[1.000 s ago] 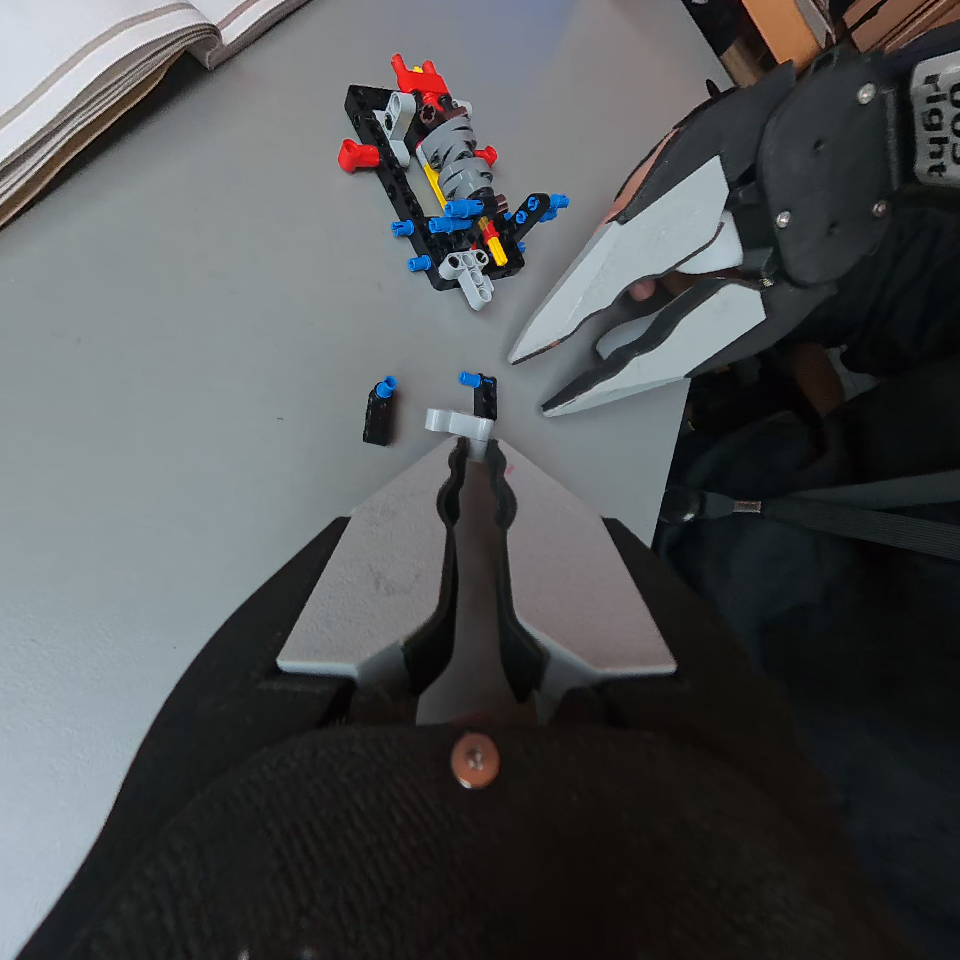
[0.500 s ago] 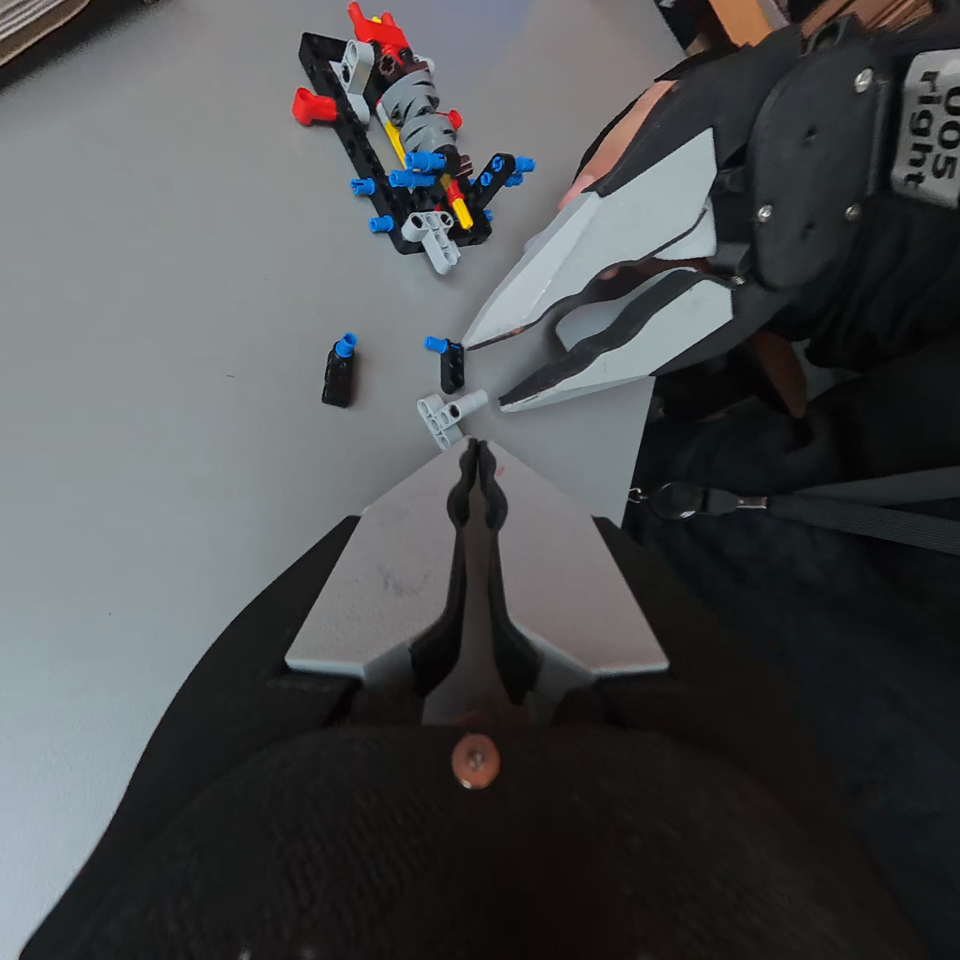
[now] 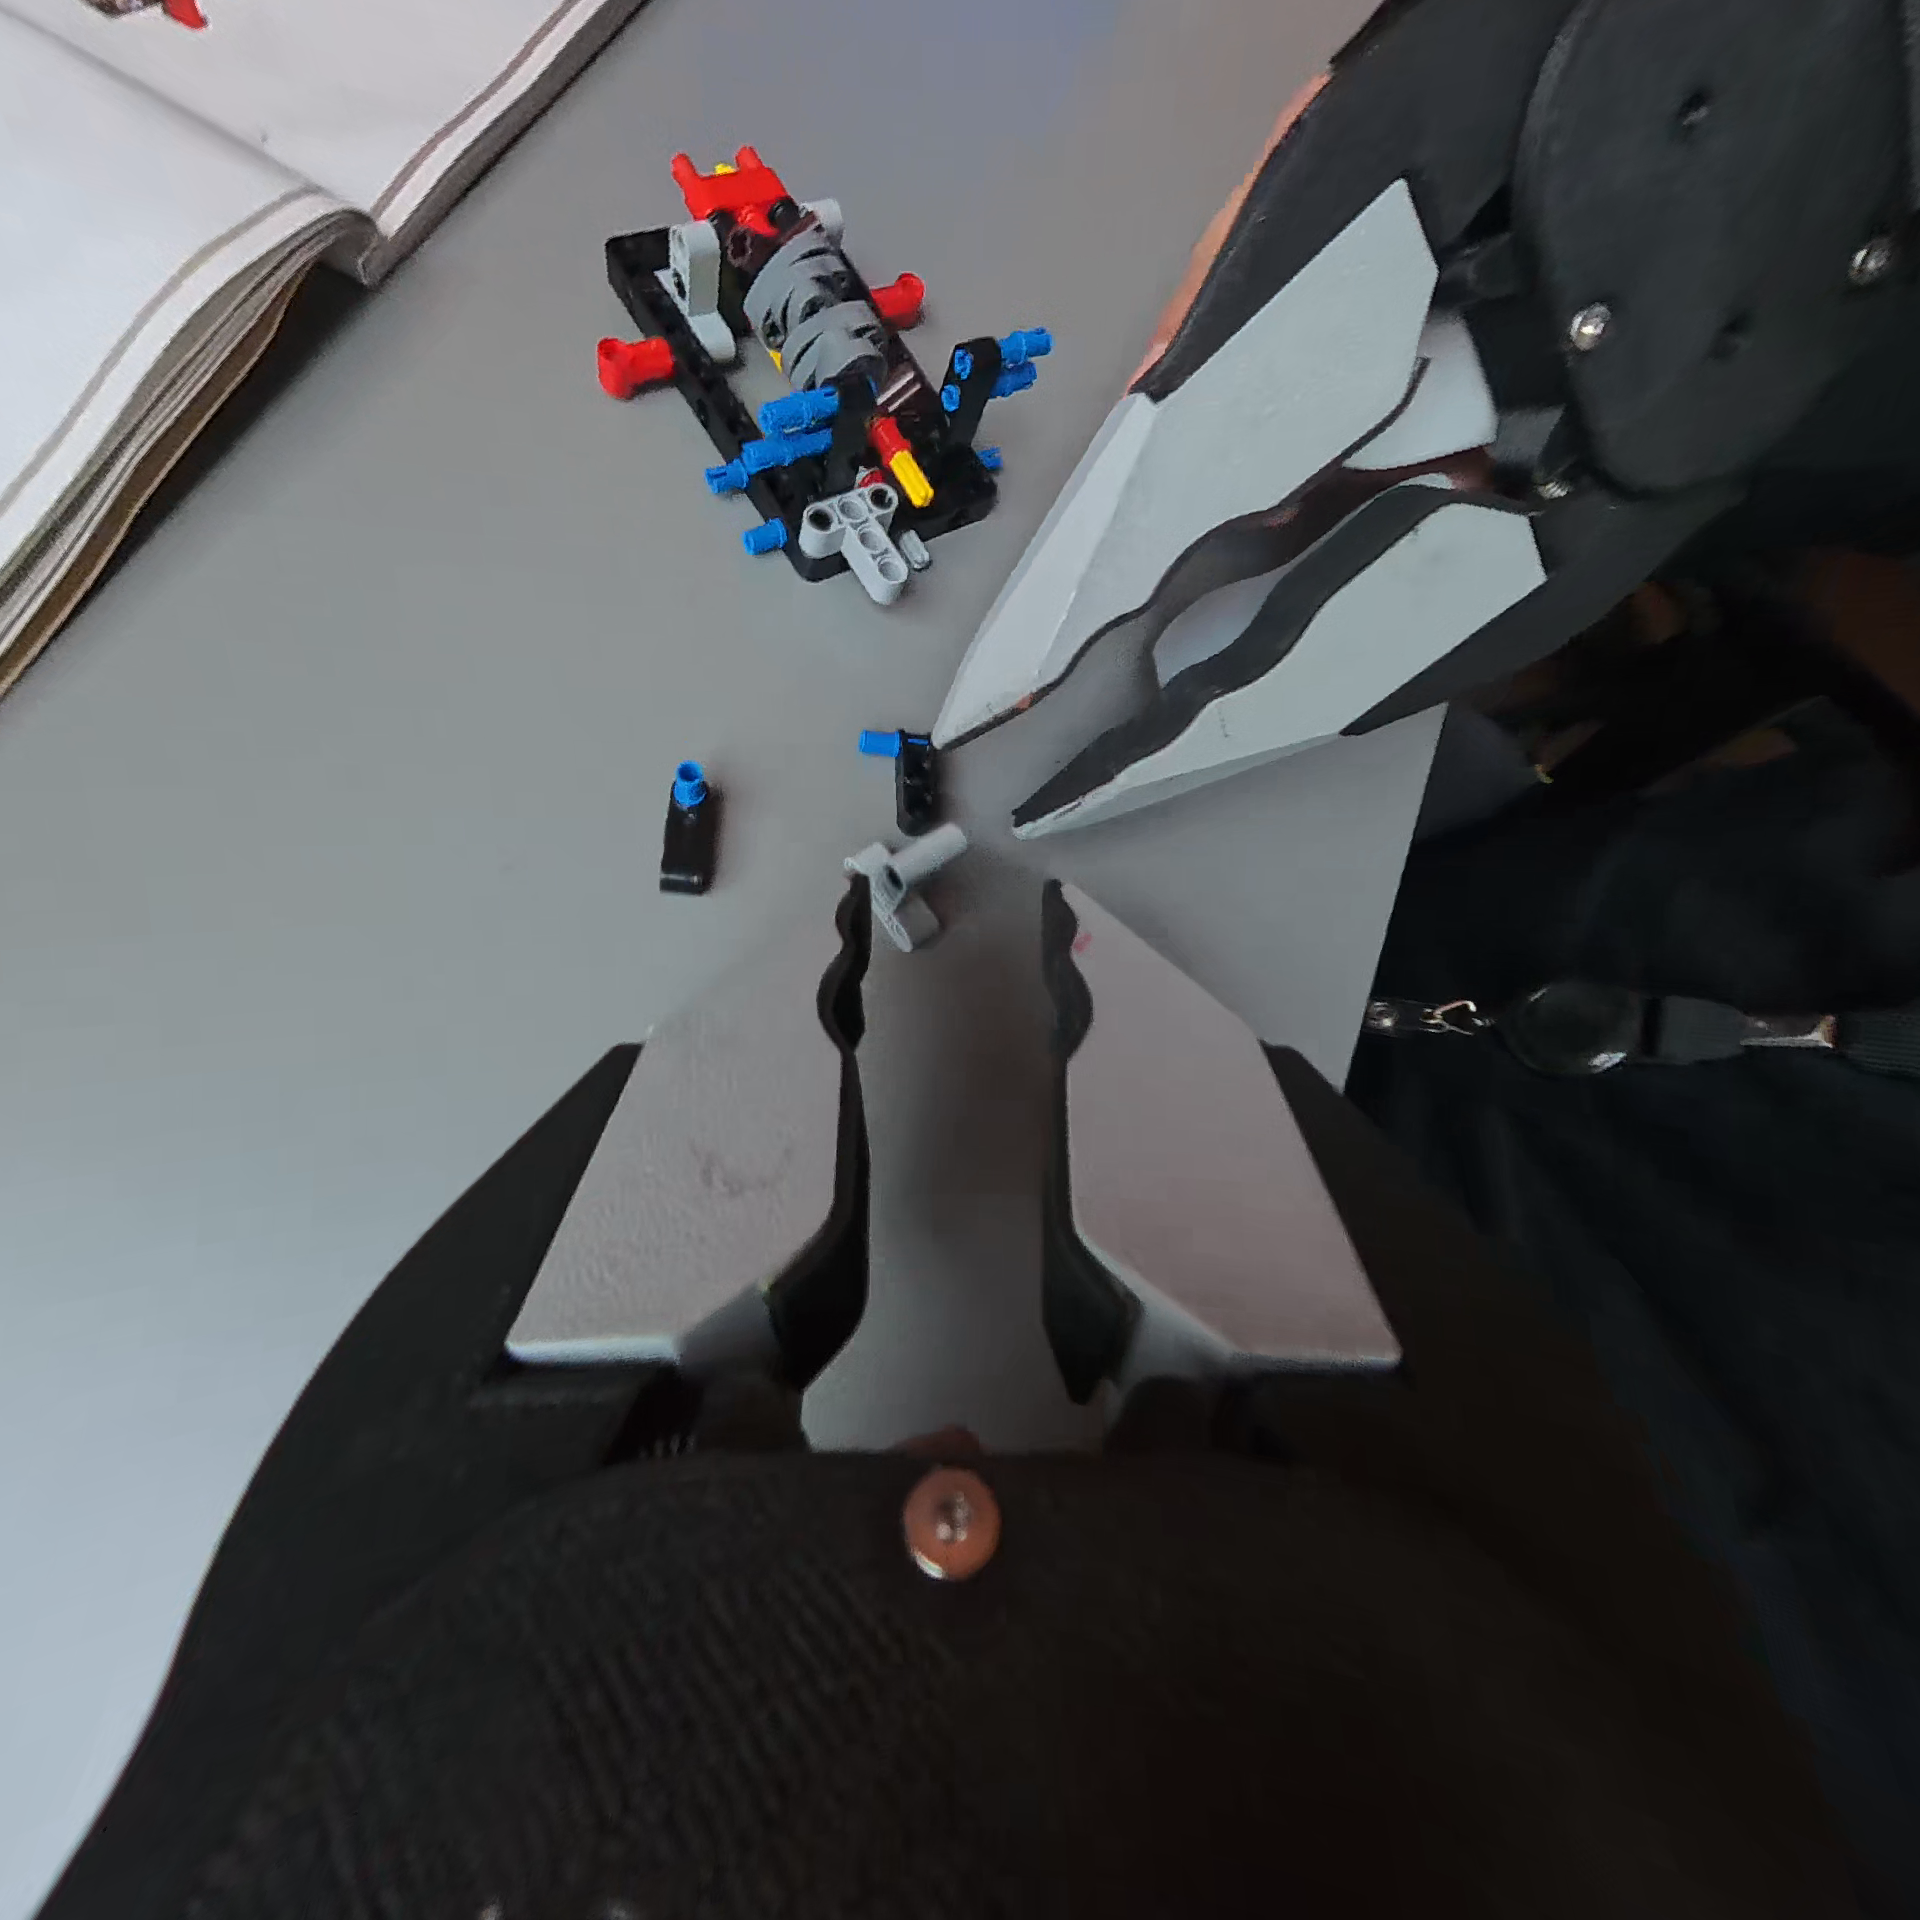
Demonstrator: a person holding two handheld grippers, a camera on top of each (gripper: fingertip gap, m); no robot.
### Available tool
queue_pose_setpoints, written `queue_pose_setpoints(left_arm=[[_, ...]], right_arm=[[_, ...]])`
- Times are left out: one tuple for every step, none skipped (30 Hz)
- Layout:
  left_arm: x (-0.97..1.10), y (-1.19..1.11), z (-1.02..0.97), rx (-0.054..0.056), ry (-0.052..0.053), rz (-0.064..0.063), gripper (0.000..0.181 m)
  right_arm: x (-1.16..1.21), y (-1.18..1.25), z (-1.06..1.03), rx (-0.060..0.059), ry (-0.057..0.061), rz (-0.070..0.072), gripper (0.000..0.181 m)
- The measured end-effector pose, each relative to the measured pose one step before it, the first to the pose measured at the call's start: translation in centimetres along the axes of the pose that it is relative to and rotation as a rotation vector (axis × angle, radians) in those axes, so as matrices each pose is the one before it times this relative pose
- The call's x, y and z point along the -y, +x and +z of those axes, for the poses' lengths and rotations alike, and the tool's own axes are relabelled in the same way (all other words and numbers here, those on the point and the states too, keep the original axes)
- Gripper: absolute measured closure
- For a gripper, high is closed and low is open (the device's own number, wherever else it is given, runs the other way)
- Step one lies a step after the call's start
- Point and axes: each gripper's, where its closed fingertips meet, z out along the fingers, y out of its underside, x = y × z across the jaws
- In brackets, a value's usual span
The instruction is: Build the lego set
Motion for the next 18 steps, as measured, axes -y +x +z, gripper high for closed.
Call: queue_pose_setpoints(left_arm=[[0.113, 0.09, 0.214, 0.0122, -0.0123, 0.0325, 0.151], [0.082, 0.051, 0.138, 0.0163, -0.0103, 0.0314, 0.151], [0.078, -0.056, 0.093, 0.0225, -0.0058, 0.0243, 0.152], [0.048, -0.131, 0.07, 0.0243, -0.0022, 0.0147, 0.152], [0.004, -0.071, 0.048, 0.0167, 0.0005, 0.0079, 0.153], [-0.032, 0.024, 0.041, 0.0057, 0.0014, 0.0043, 0.153], [-0.048, 0.037, 0.022, 0.0018, 0.0037, 0.0004, 0.154], [-0.053, 0.026, 0.002, -0.0007, 0.0055, -0.0027, 0.154], [-0.103, 0.024, 0.0, -0.0027, 0.0037, -0.0035, 0.154], [-0.109, -0.097, -0.013, 0.0036, 0.0042, -0.0002, 0.153], [-0.103, -0.168, -0.001, 0.007, 0.0037, 0.0046, 0.153], [-0.097, -0.175, 0.028, 0.0068, 0.0011, 0.0067, 0.153], [-0.114, -0.157, 0.053, 0.0047, -0.0047, 0.005, 0.153], [-0.097, -0.081, 0.082, 0.0006, -0.0079, 0.0017, 0.153], [-0.047, -0.059, 0.085, 0.002, -0.0046, 0.001, 0.153], [-0.029, -0.004, 0.09, 0.0001, -0.002, 0.0025, 0.153], [-0.081, 0.085, 0.095, -0.0051, -0.004, 0.0016, 0.154], [-0.101, 0.055, 0.097, -0.0032, -0.0056, -0.0009, 0.155]], right_arm=[[-0.113, -0.067, -0.088, 0.0057, 0.008, 0.0156, 0.164], [-0.139, -0.095, -0.064, 0.0066, 0.0056, 0.0158, 0.164], [-0.123, -0.021, -0.041, 0.0016, 0.0039, 0.013, 0.164], [-0.109, 0.004, -0.033, -0.0009, 0.0038, 0.0094, 0.164], [-0.082, -0.02, -0.026, -0.0002, 0.0026, 0.0072, 0.164], [-0.036, -0.027, -0.024, 0.0, 0.0027, 0.0034, 0.164], [0.023, 0.013, -0.028, -0.0019, 0.0043, -0.0006, 0.164], [0.036, -0.005, -0.02, 0.0001, 0.0055, -0.0007, 0.165], [0.057, -0.053, 0.0, 0.0052, 0.0062, 0.0039, 0.164], [0.068, -0.051, 0.015, 0.0066, 0.006, 0.009, 0.164], [0.049, -0.02, 0.01, 0.0065, 0.0044, 0.0099, 0.164], [0.035, 0.008, -0.007, 0.0037, 0.0027, 0.0074, 0.164], [0.056, 0.034, -0.016, 0.0018, 0.0047, 0.0044, 0.164], [0.069, 0.032, -0.032, 0.0012, 0.0053, 0.0042, 0.165], [0.036, 0.034, -0.011, 0.0015, 0.0034, 0.0051, 0.165], [0.027, 0.037, -0.01, 0.0016, 0.0024, 0.005, 0.165], [0.018, 0.017, -0.014, 0.0016, 0.0019, 0.0044, 0.165], [0.01, 0.039, -0.012, 0.0005, 0.0011, 0.0041, 0.166]])
